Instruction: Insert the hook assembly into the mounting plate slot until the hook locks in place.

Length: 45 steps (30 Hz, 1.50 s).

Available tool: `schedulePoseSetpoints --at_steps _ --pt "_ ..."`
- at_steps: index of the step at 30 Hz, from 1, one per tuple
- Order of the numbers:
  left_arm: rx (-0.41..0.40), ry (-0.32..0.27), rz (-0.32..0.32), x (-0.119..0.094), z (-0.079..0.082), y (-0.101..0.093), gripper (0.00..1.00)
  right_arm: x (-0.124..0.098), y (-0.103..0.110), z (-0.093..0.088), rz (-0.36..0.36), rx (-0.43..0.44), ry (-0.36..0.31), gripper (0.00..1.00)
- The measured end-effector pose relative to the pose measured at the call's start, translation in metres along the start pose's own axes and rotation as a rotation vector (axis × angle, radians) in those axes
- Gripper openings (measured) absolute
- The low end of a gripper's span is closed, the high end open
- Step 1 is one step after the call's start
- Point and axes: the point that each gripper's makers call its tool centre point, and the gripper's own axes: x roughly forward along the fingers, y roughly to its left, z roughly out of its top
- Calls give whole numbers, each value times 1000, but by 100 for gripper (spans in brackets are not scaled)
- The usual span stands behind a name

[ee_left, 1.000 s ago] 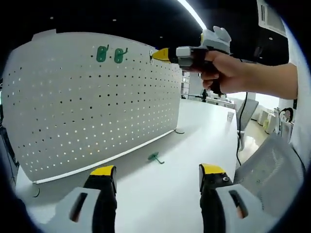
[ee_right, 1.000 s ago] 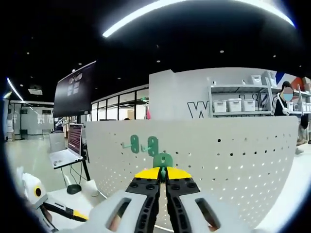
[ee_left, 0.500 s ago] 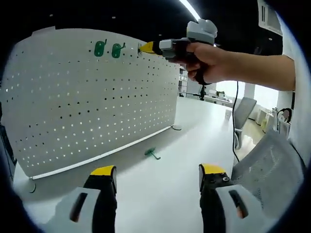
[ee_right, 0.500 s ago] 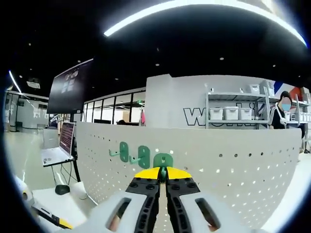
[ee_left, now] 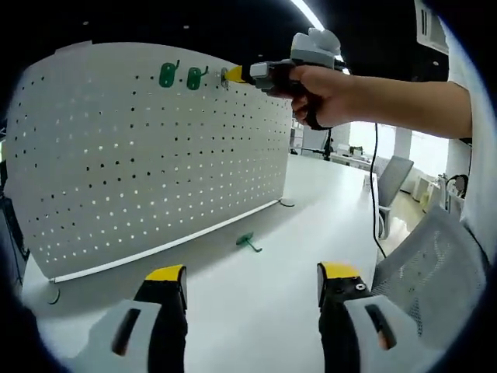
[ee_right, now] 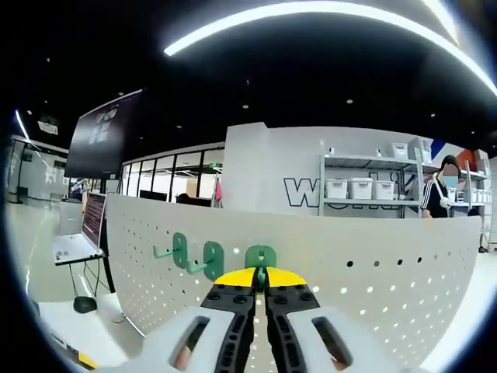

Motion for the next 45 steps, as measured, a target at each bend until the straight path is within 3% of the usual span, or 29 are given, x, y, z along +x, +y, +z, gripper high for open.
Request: schedulePoseSetpoints --at_steps 22,27,35,42,45 --pt "-14 12 9 -2 -3 5 68 10 -1 -5 -13 4 1 1" --pt "-17 20 12 -5 -4 6 68 11 1 -8 -58 -12 4 1" --pt "-26 28 22 -11 -6 13 66 13 0 -8 -167 42 -21 1" --pt "-29 18 8 -10 -5 9 66 14 2 -12 -237 29 -8 2" --pt "-35 16 7 -10 -8 9 65 15 0 -12 -232 -9 -1 2"
